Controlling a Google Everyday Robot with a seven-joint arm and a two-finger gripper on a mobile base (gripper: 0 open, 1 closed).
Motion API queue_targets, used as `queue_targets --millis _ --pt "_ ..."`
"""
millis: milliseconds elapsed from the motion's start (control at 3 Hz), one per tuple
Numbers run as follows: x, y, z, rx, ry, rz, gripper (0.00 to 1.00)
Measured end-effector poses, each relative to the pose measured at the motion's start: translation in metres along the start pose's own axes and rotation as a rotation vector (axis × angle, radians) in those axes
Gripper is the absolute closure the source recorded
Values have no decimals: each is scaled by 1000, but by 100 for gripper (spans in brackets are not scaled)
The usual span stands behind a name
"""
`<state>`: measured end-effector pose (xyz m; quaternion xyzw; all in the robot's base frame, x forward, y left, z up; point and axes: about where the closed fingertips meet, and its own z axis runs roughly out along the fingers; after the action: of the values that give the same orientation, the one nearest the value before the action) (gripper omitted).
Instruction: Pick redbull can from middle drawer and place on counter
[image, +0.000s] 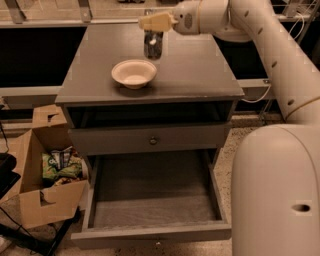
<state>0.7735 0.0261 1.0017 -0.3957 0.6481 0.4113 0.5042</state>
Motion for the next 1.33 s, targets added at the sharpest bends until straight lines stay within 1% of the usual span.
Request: queue_targets --millis 333,667,1000,1333 --pt "-35 -31 7 126 -34 -56 100" --pt "-29 -62 27 209 -56 -78 100" --pt "0 -82 67 248 -50 -78 100" --pt "33 -89 115 249 -39 -61 100"
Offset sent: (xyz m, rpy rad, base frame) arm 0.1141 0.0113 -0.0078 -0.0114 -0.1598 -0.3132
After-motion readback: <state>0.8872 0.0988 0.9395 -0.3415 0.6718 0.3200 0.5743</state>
